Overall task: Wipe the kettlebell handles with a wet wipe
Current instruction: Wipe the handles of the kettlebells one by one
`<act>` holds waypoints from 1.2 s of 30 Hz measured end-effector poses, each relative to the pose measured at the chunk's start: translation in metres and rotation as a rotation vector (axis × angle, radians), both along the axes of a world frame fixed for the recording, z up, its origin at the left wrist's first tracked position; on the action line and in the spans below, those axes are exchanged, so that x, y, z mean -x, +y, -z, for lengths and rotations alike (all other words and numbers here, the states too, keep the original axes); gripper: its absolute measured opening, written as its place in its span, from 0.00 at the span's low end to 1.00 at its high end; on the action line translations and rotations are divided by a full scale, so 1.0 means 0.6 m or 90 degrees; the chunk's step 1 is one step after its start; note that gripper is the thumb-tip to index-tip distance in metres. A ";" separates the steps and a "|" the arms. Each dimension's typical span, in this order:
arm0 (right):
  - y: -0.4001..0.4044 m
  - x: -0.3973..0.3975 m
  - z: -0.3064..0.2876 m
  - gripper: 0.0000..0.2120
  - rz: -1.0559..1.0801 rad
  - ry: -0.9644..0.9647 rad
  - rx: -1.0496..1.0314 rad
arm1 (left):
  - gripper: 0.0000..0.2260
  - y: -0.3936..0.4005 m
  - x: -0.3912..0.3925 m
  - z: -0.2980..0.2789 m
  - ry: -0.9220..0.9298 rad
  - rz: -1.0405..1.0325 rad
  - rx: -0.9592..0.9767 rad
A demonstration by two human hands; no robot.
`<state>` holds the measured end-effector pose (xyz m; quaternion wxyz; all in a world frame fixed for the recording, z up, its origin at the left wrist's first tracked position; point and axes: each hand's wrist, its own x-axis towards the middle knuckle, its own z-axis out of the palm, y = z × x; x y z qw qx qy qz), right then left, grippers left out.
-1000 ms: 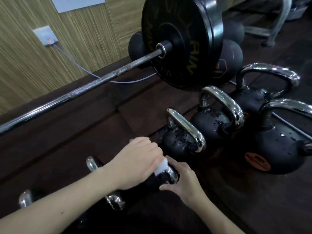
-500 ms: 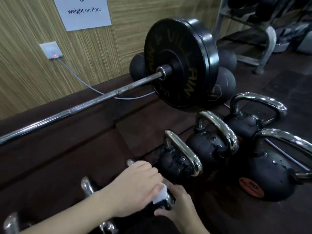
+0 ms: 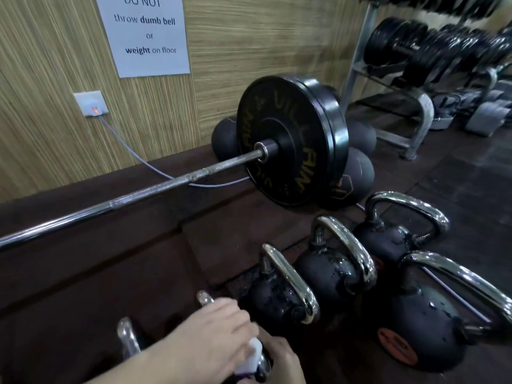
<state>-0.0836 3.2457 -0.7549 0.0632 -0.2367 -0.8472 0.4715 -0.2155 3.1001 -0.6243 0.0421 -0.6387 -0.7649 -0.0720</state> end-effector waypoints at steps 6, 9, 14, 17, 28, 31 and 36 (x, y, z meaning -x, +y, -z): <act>0.013 -0.012 -0.041 0.51 -0.077 0.041 0.012 | 0.20 -0.030 0.043 -0.047 -0.128 -0.151 -0.054; 0.014 -0.012 -0.036 0.54 -0.081 0.051 0.007 | 0.13 -0.025 0.001 -0.035 -0.066 -0.076 -0.011; 0.011 -0.012 -0.039 0.54 -0.085 0.027 0.011 | 0.12 -0.027 0.016 -0.041 -0.081 -0.024 0.027; 0.009 -0.015 -0.044 0.53 -0.078 0.031 0.004 | 0.18 -0.028 0.045 -0.054 -0.179 -0.150 -0.003; 0.007 -0.020 -0.051 0.50 -0.063 0.026 0.001 | 0.16 -0.027 0.043 -0.053 -0.179 -0.184 0.010; 0.007 -0.021 -0.050 0.50 -0.053 0.021 0.001 | 0.16 -0.022 0.003 -0.046 -0.077 -0.176 0.013; 0.003 -0.021 -0.051 0.39 -0.057 0.017 -0.009 | 0.15 -0.015 -0.065 -0.032 -0.005 0.012 0.048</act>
